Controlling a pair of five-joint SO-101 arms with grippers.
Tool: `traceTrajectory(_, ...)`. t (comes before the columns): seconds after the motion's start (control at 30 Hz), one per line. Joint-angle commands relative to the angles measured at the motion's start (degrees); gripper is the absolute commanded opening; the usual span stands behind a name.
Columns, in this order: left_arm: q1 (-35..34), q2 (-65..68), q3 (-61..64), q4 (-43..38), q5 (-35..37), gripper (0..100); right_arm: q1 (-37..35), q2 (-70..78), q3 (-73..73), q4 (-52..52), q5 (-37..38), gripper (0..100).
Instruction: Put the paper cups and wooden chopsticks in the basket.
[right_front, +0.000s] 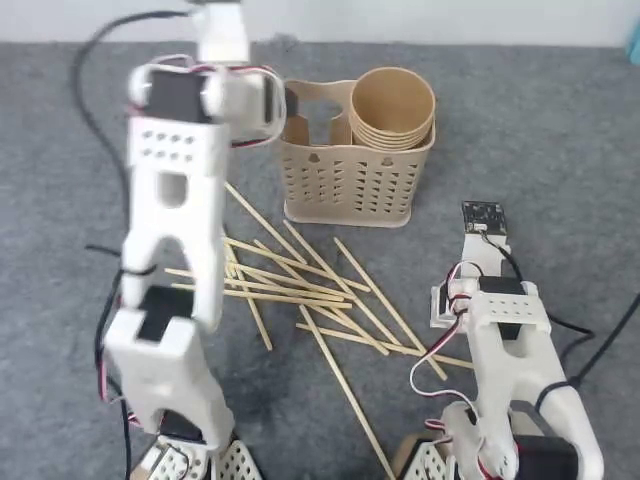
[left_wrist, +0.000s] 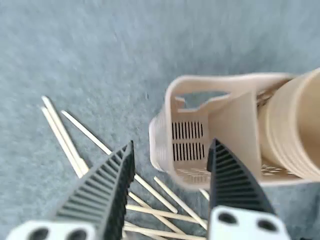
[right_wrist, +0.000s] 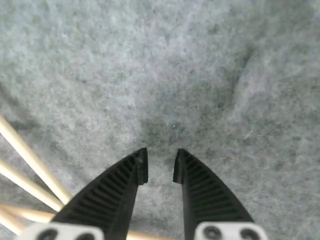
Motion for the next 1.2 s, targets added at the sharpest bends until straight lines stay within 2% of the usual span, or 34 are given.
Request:
traceTrajectory(0.0, -2.3, -11.8, 3.7, 1.9, -0.7, 22, -0.5, 0.0, -1.3, -0.4, -0.2, 9.7)
traceTrajectory(0.07, -4.2, -16.9, 9.0, 1.9, -0.9, 22, -1.1, -0.3, -1.0, -0.4, 0.0, 9.2)
traceTrajectory(0.2, -9.8, -27.0, 22.8, 1.4, -4.3, 22, -3.4, -0.7, -0.2, -0.2, 3.5, 0.4)
traceTrajectory(0.27, -14.2, -31.7, 30.0, -0.4, -5.7, 22, -3.5, -0.7, -0.4, 0.8, 4.0, 1.9)
traceTrajectory(0.43, -28.1, -43.6, 48.3, -10.3, -8.9, 22, -3.5, -2.1, -1.4, 2.3, 4.4, 0.9)
traceTrajectory(0.57, -34.5, -53.2, 65.3, -17.0, -10.9, 22, -4.0, -7.3, -4.9, 11.6, 8.6, 0.9)
traceTrajectory(0.73, -35.8, -62.7, 89.6, -28.7, -11.3, 22, -3.9, -15.1, -11.3, 22.0, 13.2, 2.0)
traceTrajectory(0.83, -35.6, -66.3, 103.1, -37.3, -12.7, 22, -5.2, -16.6, -16.7, 27.2, 15.8, 11.3)
traceTrajectory(0.93, -35.6, -66.8, 113.2, -44.8, -13.9, 22, -10.4, -15.4, -21.0, 31.1, 15.7, 19.8)
traceTrajectory(1.03, -35.9, -65.9, 117.7, -48.9, -16.0, 22, -17.6, -13.8, -23.2, 30.4, 15.6, 19.8)
traceTrajectory(1.17, -38.3, -63.9, 118.5, -49.2, -18.6, 22, -24.2, -10.4, -22.2, 20.6, 15.6, 16.7)
